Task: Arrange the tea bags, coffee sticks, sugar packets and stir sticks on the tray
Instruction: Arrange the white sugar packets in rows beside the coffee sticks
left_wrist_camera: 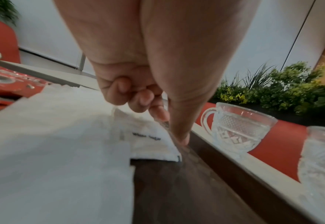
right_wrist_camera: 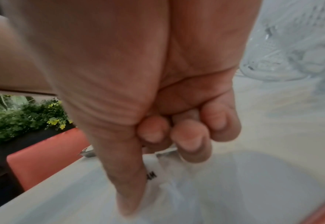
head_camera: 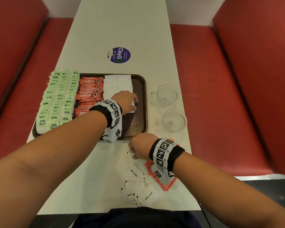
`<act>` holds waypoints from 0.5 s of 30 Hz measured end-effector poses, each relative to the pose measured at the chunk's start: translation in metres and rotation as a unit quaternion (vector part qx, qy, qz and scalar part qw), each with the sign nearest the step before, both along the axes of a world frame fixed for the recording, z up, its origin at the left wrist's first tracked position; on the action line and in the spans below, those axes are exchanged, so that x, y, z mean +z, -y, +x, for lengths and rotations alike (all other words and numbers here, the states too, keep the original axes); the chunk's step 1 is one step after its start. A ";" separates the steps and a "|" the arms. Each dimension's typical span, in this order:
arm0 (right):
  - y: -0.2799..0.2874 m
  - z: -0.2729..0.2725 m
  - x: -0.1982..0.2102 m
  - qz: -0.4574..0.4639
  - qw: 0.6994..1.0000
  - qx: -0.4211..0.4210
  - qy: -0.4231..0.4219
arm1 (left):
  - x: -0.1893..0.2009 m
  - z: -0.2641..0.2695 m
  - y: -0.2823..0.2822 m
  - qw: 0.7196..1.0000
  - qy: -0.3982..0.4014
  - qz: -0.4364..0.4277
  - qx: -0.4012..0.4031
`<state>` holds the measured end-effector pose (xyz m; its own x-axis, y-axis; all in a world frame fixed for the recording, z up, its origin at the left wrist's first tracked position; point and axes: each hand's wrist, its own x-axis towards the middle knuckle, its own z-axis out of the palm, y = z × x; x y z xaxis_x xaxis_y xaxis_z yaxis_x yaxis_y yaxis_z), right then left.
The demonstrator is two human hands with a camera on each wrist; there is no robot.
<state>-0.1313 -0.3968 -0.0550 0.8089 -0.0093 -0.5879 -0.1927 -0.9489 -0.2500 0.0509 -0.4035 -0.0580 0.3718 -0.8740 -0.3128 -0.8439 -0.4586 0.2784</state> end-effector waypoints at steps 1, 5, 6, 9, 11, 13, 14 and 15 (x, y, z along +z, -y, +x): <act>0.001 -0.002 0.002 0.006 1.000 -0.011 0.013 | 0.006 -0.002 -0.004 1.000 -0.007 -0.022 0.003; 0.009 -0.015 0.011 0.054 0.992 -0.068 0.092 | 0.034 -0.018 -0.030 0.993 -0.043 -0.108 0.016; 0.011 -0.020 0.014 0.064 0.989 -0.079 0.110 | 0.039 -0.023 -0.039 0.991 -0.055 -0.124 0.024; 0.014 -0.037 0.022 0.084 0.979 -0.118 0.145 | 0.047 -0.038 -0.070 0.988 -0.070 -0.137 0.025; 0.015 -0.049 0.024 0.095 0.971 -0.152 0.159 | 0.047 -0.050 -0.090 0.992 -0.064 -0.112 0.011; 0.017 -0.061 0.023 0.110 0.959 -0.194 0.173 | 0.043 -0.061 -0.106 0.995 -0.064 -0.079 -0.007; 0.018 -0.066 0.021 0.117 0.953 -0.217 0.176 | 0.038 -0.065 -0.112 0.996 -0.069 -0.058 -0.020; 0.018 -0.071 0.019 0.124 0.947 -0.237 0.179 | 0.034 -0.071 -0.119 0.996 -0.071 -0.034 -0.039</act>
